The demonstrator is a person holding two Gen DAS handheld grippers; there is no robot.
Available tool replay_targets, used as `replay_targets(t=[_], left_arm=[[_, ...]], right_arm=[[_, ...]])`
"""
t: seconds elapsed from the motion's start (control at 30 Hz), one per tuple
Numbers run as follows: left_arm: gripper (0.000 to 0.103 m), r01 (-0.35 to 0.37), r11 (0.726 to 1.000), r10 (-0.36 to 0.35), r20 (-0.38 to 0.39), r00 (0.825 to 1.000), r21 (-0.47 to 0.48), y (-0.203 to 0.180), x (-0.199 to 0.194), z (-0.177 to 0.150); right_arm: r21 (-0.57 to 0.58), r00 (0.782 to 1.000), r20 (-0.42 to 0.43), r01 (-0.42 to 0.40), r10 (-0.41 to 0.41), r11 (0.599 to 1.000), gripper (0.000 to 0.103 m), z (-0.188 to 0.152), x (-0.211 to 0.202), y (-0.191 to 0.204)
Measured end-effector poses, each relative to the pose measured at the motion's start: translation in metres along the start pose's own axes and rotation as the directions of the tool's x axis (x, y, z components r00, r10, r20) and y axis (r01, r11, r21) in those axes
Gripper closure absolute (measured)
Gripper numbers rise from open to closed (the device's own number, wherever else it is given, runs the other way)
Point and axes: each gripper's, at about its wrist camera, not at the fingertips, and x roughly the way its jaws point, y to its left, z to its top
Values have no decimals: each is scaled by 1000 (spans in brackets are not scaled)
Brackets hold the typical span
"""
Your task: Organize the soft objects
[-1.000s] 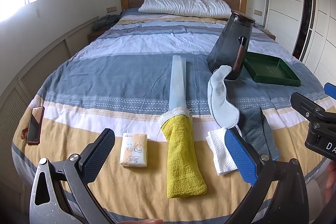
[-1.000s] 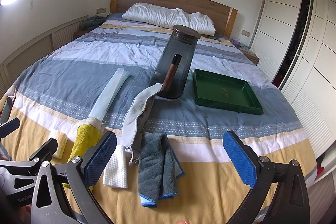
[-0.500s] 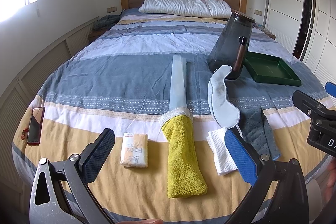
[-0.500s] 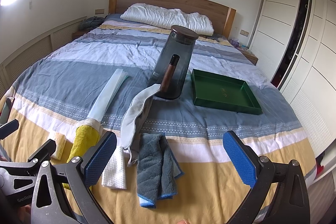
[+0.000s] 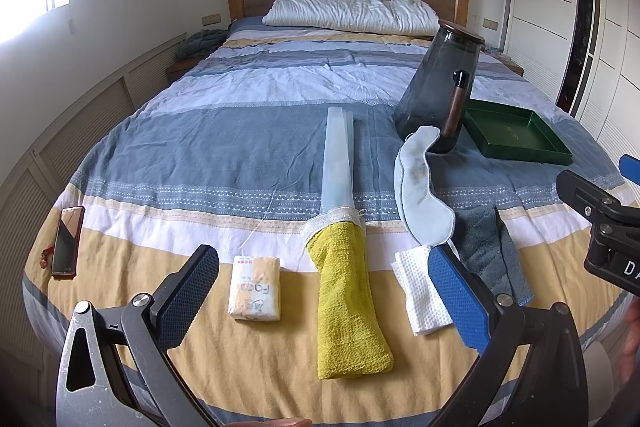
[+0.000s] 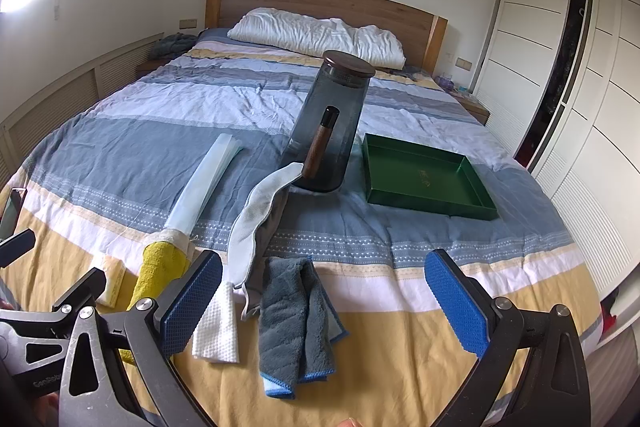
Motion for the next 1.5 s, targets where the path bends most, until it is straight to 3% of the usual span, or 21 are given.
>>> replay_targets(t=[1.5], left_arm=[[1,0,1000,0,-21,1000,-4,2,9,2]], right_arm=[[7,1000,0,19,-19,1000,0,-2,11,-2]])
